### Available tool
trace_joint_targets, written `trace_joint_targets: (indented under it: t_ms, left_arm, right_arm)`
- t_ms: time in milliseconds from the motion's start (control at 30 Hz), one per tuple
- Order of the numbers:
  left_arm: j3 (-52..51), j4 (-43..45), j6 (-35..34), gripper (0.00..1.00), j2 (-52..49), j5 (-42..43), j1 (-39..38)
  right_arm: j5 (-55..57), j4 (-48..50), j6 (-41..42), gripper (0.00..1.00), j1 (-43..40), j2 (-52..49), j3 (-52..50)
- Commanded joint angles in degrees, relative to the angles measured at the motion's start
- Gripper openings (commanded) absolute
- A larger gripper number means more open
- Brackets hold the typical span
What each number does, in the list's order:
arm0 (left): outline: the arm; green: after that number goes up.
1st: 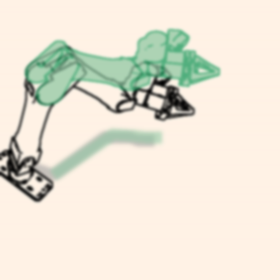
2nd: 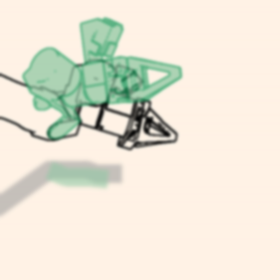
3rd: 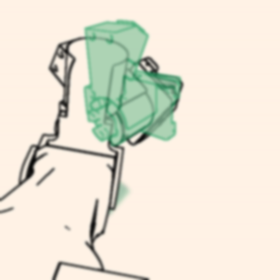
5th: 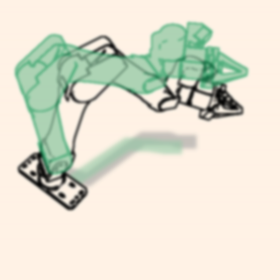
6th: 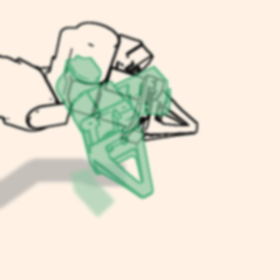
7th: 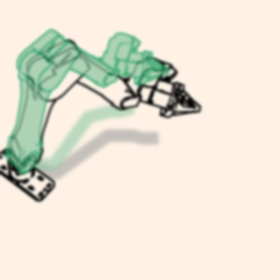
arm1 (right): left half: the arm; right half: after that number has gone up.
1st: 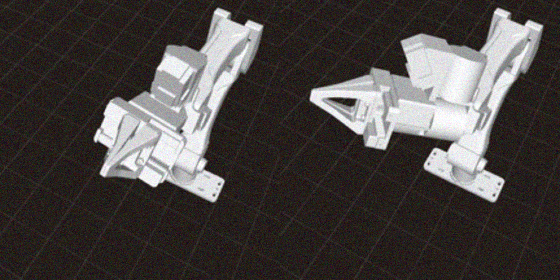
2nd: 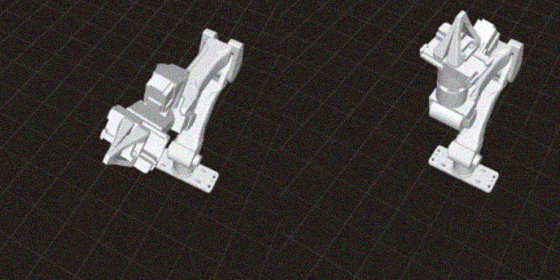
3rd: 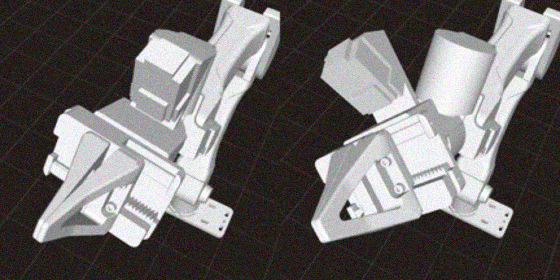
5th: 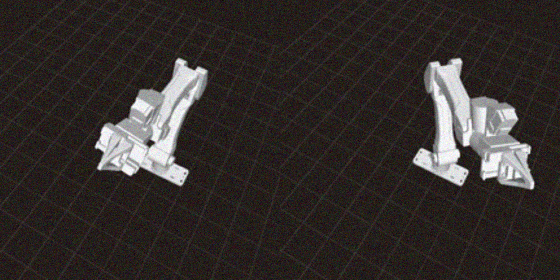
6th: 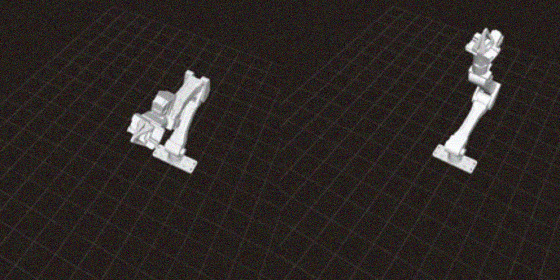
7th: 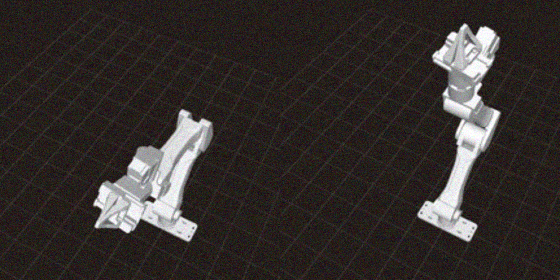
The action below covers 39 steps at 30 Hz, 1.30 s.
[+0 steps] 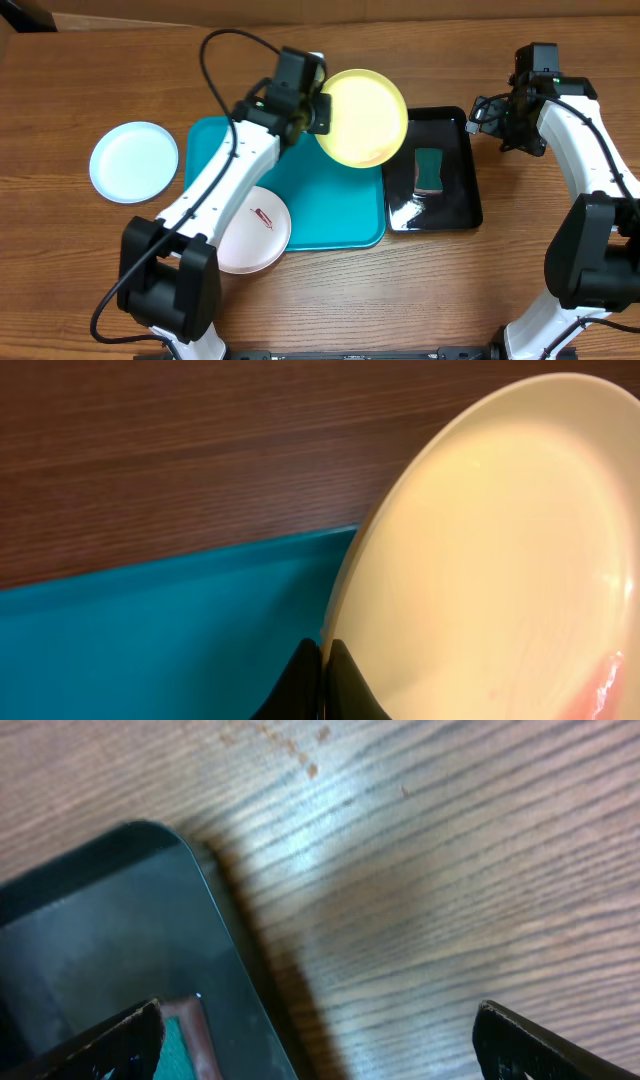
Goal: Clean dirty plates on tray and stack at the side
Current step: 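Lift the yellow plate off the teal tray with the left gripper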
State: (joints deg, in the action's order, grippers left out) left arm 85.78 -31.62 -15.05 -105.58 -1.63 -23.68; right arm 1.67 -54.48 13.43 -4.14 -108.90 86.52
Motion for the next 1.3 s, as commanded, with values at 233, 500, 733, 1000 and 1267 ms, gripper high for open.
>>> trace_joint_targets:
  t_ms: [233, 500, 733, 1000, 1267]
  left_arm:
    - [1.5, 2.1, 1.1, 0.04, 1.9, -15.7, -7.8]
    - [1.5, 3.3, 6.0, 0.04, 1.9, -32.3, -14.8]
    - [1.5, 11.0, 13.3, 0.04, 1.9, -44.1, -20.8]
    - [1.5, 24.9, 31.9, 0.04, 1.9, -55.5, -26.3]
    - [1.5, 40.1, 53.6, 0.04, 1.9, -59.8, -30.9]
  right_arm:
    - [-5.0, 4.6, 0.0, 1.0, -10.3, 1.3, 0.9]
    - [-4.8, 4.9, 0.0, 1.0, -17.3, 1.3, 0.9]
    - [-4.8, 4.9, 0.0, 1.0, -18.6, 1.3, 0.9]
    - [-4.8, 4.9, 0.0, 1.0, -18.6, 1.3, 0.9]
    - [-4.8, 4.9, 0.0, 1.0, -18.6, 1.3, 0.9]
